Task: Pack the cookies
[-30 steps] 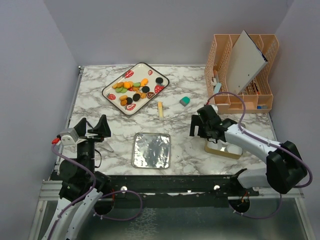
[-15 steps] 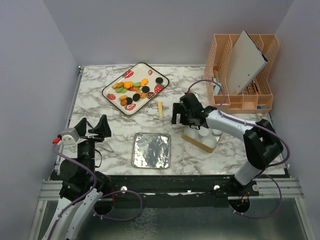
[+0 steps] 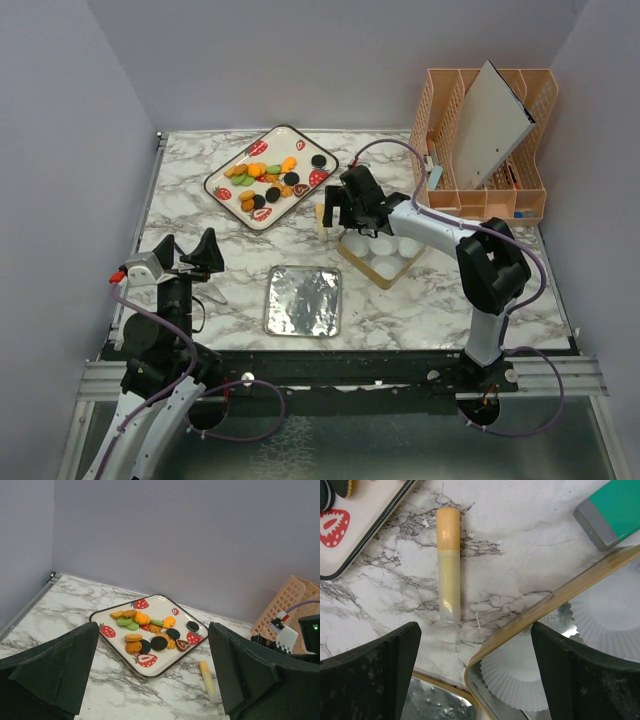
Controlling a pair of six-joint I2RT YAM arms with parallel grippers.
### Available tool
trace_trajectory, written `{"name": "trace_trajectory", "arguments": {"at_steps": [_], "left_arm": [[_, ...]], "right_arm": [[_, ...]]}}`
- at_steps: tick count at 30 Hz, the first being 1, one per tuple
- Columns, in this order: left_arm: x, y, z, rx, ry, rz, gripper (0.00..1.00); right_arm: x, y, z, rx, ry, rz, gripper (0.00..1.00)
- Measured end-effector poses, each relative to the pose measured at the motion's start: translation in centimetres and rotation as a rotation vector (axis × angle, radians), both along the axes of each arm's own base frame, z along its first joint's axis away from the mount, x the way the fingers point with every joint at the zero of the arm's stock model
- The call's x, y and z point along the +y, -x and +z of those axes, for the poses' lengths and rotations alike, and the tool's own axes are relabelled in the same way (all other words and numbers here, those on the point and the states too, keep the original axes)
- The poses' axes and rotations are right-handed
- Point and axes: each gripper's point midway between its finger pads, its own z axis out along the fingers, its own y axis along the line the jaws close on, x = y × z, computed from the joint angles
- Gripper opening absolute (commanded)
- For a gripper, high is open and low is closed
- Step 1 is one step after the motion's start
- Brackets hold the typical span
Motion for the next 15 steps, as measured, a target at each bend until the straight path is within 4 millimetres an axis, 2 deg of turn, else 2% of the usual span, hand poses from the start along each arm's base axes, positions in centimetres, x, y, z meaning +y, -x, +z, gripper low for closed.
{"name": "trace_trajectory", "arguments": {"at_steps": [4,9,11,15], "left_arm": [[-0.1,-0.4,-0.4,0.019,-0.01,0.004,0.99],[-0.3,-0.9,-0.9,0.047,-0.024,0.008,0.99],[-0.5,-1.4,-1.5,0.073,-0.032,0.01,0.99],[-1.0,-3.1,-3.2,0.182,-0.066,0.023,0.99]], "right_arm": [[0.6,-0.8,0.0,-0.018,-0.006,0.009,1.0],[0.7,-0.9,0.6,-0.037,-0.008,0.025,1.0],[0.4,-0.5,1.4,-0.059,-0.016,0.033,1.0],[-1.3,1.5,3.6,-0.109,-0.036,0.048,1.0]]}}
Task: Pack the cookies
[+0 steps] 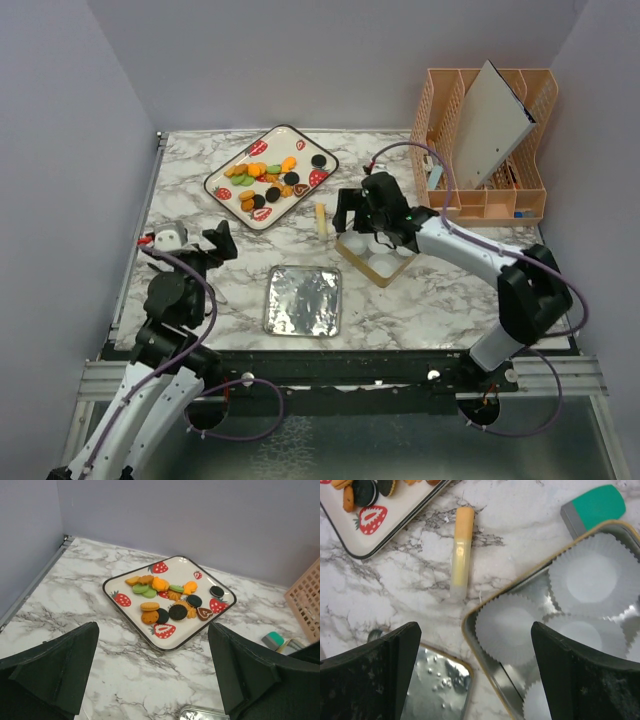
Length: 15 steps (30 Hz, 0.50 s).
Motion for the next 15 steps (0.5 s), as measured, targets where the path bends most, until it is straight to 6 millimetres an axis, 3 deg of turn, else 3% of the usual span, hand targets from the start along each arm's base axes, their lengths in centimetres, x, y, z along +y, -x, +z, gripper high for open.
{"name": "trace_trajectory", "arguments": {"at_steps": [8,12,15], "left_arm": [[-1.7,-3.8,-2.8,0.228,-0.049,0.008,0.99],[-2.3,-5.1,-5.7,0.332,-0.035,0.022,0.99],[-1.5,-5.8,-8.2,0.436,-0.004,0.079,0.99]], "right_arm": [[-5.0,5.1,3.7,-0.173,-0.067,-0.01,1.0],[-7.3,6.3,4.5,-0.266,-0.069,-0.044,1.0],[-8.8,6.7,4.7,-0.321,-0.061,-0.073,1.0]]}}
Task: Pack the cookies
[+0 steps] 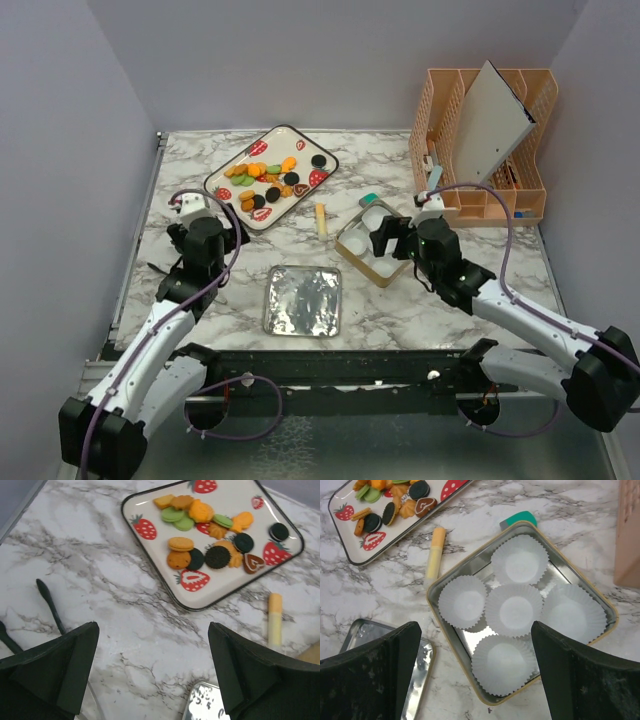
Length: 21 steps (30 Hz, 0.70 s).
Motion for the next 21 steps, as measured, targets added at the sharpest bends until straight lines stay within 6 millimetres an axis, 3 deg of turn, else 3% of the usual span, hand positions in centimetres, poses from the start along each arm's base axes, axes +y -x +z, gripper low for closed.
{"name": "trace_trajectory", "arguments": {"at_steps": [6,10,16,21], "left_arm": [[5.6,-0.6,-4.3,0.149,0.097,0.26,0.99],[7.9,0.2,-6.5,0.218,0.156,0.384,0.99],[9.4,2.1,-9.2,0.317,0.248,0.523,0.99],[9.4,3.8,-11.0,0.395,0.324,0.603,0.99]], "right_arm": [[-2.4,0.5,-0.4,-0.077,0.032,-0.063,1.0],[-3.6,0.4,-0.7,-0.103,0.049,-0.11,1.0],[-4.8,0.3,-1.2,-0.133,0.055,-0.168,1.0],[-6.2,0.3,-2.1,-0.138,0.079,-0.231,1.0]]}}
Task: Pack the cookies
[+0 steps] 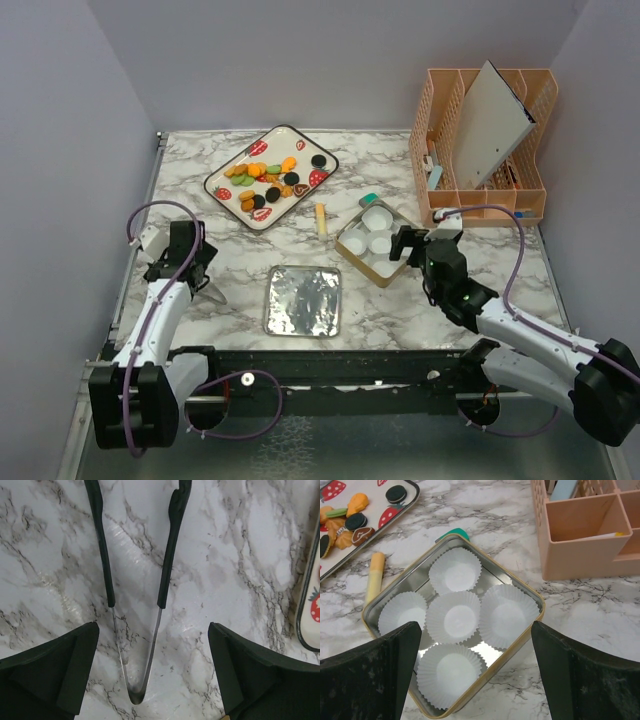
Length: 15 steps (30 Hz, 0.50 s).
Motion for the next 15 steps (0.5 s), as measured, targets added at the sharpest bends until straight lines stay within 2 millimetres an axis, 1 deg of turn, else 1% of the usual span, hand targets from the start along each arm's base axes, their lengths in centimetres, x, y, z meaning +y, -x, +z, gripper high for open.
{"name": "trace_trajectory", "arguments": {"at_steps": [2,5,7,12,15], "left_arm": [[-0.2,0.6,-1.0,0.035,0.023,0.018,0.97],[-0.6,1.7,-3.2,0.102,0.059,0.041,0.94],[-0.7,2.6,-4.8,0.162,0.074,0.057,0.91],[-0.9,3.6,-6.9,0.248,0.088,0.065,0.82],[-0.8,3.6,-7.2,0.265,0.08,0.057,0.74]], "right_arm": [[-0.3,-0.1,0.2,-0.009,0.0,-0.018,1.0],[-0.5,-0.3,0.5,-0.023,-0.004,-0.035,1.0],[-0.6,-0.4,0.3,-0.02,0.002,-0.047,1.0],[-0.8,-0.6,-1.2,0.022,0.04,-0.065,1.0],[-0.9,-0.6,-1.6,0.034,0.051,-0.068,1.0]]}}
